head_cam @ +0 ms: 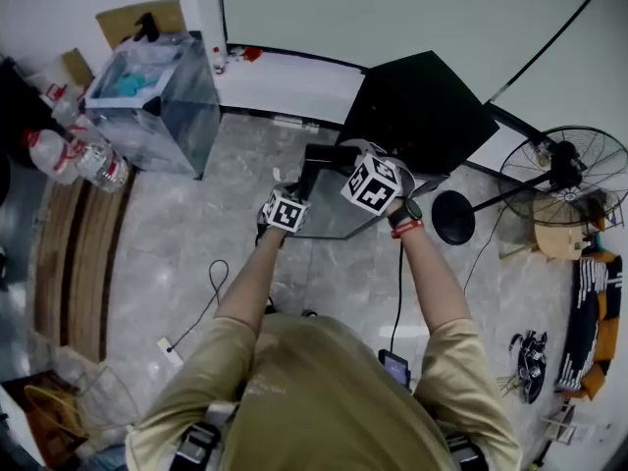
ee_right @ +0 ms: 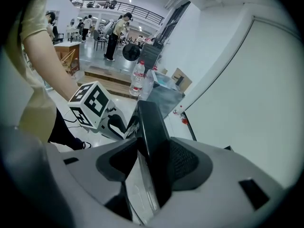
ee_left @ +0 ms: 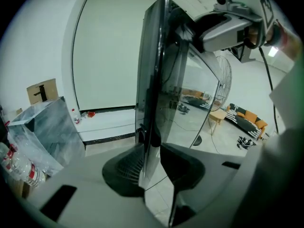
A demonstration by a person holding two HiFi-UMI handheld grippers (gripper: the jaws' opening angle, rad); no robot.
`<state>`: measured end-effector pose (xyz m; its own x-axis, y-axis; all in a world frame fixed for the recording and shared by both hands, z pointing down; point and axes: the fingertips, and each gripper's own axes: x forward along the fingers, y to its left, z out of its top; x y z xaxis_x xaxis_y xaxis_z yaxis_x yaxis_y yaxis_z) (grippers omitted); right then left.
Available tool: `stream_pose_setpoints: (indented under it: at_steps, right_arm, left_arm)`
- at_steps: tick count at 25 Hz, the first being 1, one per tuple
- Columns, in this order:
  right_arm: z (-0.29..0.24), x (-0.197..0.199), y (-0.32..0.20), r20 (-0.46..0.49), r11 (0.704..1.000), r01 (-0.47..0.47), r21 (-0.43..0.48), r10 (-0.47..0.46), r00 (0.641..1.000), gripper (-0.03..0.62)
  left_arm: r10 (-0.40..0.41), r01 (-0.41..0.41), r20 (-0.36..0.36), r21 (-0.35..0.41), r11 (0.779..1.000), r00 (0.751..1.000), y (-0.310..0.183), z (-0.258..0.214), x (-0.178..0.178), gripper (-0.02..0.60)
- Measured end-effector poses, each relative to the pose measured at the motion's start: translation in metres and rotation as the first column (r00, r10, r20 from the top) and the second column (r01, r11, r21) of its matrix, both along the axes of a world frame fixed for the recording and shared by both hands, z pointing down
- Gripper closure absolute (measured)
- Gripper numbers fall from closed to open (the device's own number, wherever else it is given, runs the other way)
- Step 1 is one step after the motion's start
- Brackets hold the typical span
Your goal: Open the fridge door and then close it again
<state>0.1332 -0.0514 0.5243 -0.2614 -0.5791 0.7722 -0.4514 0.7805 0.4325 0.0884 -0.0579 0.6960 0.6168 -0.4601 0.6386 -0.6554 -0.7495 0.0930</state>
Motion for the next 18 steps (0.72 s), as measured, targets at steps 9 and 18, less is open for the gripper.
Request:
stream_pose_setpoints:
  at_steps: [9,18]
  right_arm:
    - [0.004,-0.011,0.044,-0.012,0.996,0.09,0.002,-0.09,0.996,0.37]
    - [0.004,-0.015,0.086,-0.026,0.988,0.155,0.02,-0.155,0.988,0.355]
  left_arm:
    - [-0.062,0.062,0.034,-0.001,0.998,0.998,0.051,0.003,-0.012,0.468]
    - [-0.126,0.127,0.036,-0.002,0.992,0.991,0.101,0.003,-0.013,0.474]
